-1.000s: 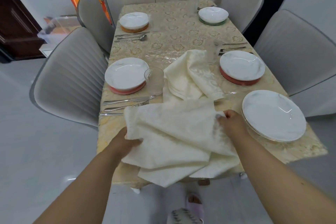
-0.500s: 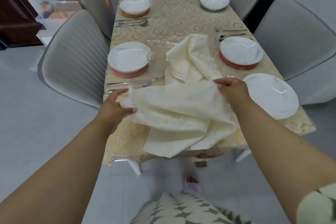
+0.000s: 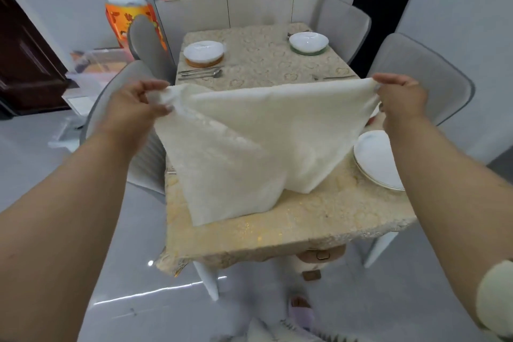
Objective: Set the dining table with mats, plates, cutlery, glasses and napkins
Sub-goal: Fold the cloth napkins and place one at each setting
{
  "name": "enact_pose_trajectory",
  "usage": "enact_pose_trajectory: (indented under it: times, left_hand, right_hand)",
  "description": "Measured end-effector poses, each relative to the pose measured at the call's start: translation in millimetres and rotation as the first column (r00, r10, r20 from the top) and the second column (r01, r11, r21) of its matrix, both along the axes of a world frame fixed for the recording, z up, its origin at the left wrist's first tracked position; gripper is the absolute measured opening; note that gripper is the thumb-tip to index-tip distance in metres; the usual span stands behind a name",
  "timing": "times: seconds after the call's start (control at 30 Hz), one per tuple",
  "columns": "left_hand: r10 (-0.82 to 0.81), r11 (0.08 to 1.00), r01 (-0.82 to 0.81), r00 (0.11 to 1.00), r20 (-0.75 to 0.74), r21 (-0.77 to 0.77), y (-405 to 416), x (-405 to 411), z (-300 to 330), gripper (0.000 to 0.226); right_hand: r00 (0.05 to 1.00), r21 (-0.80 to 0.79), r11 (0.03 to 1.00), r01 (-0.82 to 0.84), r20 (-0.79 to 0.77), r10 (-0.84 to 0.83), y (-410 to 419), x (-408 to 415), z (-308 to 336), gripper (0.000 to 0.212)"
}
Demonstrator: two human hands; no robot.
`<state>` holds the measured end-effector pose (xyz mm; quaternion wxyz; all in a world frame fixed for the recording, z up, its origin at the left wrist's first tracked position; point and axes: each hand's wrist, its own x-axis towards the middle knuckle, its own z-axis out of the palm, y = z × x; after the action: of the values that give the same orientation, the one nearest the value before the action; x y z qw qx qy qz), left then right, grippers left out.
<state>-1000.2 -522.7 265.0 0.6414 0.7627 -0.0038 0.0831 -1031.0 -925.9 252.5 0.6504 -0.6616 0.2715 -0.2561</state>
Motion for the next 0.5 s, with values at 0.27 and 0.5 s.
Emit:
enact_pose_trajectory:
  times: [0.27,0.5]
  left_hand:
    - [-0.184,0.962,0.258,0.860,-0.475,0.094,-7.8,-40.2,-93.2,0.063]
    - [-0.045,0.936,0.264,0.747,-0.663,0.234,4.7,-74.0,-170.6,0.067]
  right_hand:
    - [0.904,0.143,0.970,-0.197,-0.357,0.237,-2.0,-25.4,-81.0,0.023]
    - [0.601,-0.108,0.915,-0.388,-0.783,0.163,-32.2,-56.2,-152.2,0.026]
